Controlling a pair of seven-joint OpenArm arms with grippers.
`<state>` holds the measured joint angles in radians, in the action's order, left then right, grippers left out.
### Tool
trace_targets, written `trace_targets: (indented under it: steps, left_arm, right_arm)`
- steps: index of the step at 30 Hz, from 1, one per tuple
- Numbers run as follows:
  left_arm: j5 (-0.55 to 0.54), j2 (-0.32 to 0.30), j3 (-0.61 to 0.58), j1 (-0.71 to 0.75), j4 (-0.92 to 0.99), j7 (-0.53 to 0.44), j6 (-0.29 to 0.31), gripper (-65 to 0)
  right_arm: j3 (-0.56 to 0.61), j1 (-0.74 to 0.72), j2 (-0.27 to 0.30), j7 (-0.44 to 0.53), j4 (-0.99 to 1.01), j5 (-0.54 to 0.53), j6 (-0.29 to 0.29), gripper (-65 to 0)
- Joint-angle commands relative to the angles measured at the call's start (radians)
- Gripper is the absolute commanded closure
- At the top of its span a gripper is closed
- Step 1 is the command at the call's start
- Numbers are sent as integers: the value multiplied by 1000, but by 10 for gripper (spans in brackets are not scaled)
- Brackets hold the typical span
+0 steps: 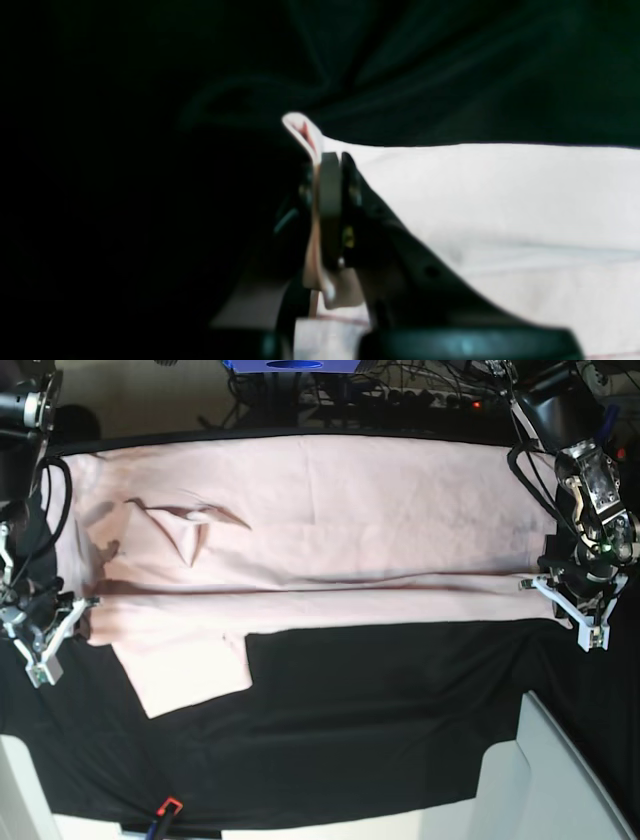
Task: Fold the T-shirt properly
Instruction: 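Pull the held edges with both grippers to straighten the fold, then lay the folded edge flat with both grippers and open them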
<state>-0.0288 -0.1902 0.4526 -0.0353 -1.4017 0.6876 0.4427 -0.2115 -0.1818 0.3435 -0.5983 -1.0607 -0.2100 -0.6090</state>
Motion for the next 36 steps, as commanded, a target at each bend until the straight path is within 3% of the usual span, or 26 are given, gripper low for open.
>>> trace_targets:
  steps: [1, 19, 26, 36]
  left_arm:
    - [-3, -12, 2, -4, -21, -16, -8, 0]
    - [-3, -15, -4, 114, -12, -21, -8, 0]
    - [-1, -59, -107, 113, 61, -22, -9, 0]
    - [-1, -87, -108, 108, 81, -24, -9, 0]
  right_arm:
    - [-6, -20, 16, 1, -25, -10, 4, 0]
    - [-7, 112, -11, -30, -57, -10, 5, 0]
    - [-7, 141, -11, -22, -57, -10, 5, 0]
    - [-7, 143, -11, -22, -57, -10, 5, 0]
